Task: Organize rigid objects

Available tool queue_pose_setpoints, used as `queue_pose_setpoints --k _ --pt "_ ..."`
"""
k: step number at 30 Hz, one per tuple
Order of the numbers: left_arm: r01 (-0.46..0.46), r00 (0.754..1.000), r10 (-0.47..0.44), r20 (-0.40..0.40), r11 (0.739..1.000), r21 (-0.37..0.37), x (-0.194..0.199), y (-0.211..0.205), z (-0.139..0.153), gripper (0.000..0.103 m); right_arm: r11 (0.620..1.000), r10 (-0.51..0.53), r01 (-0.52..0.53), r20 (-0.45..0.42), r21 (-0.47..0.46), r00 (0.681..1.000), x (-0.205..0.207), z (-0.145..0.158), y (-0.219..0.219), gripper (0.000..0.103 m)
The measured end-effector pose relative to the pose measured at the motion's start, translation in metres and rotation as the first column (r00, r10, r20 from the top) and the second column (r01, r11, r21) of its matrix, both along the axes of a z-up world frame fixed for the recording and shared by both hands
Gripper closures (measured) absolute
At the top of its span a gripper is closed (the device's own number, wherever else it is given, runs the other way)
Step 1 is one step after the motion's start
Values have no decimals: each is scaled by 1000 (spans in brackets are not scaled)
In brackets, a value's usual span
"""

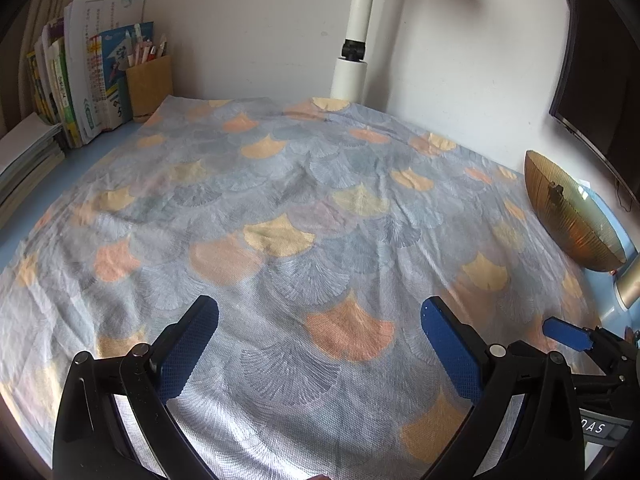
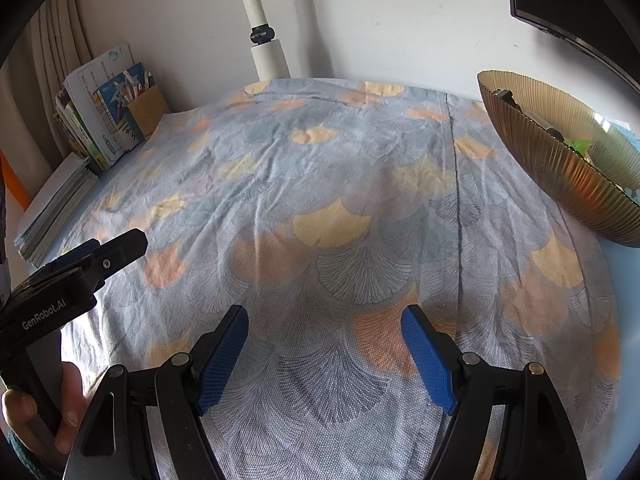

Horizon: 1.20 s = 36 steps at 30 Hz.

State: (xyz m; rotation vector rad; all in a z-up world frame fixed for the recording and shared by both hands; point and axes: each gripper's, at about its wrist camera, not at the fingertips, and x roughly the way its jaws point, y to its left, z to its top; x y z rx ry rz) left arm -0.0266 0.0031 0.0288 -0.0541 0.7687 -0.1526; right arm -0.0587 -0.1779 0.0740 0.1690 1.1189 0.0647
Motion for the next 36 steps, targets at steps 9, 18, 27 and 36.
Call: queue_pose_setpoints --k 9,18,27,36 --pt "4 1000 -4 9 1000 19 -1 -2 1 2 1000 3 -3 -2 1 1000 0 -1 0 26" --pt "5 1000 -5 5 1000 24 -1 -3 -1 2 1000 3 -3 -2 1 1000 0 -1 0 26" --pt "4 1000 -4 1 1000 27 0 -3 -1 2 1000 4 -4 -2 2 1000 0 -1 0 26" --pt "5 1000 -5 -2 1000 25 0 -2 -1 2 1000 5 -5 -3 2 1000 0 -1 -1 26"
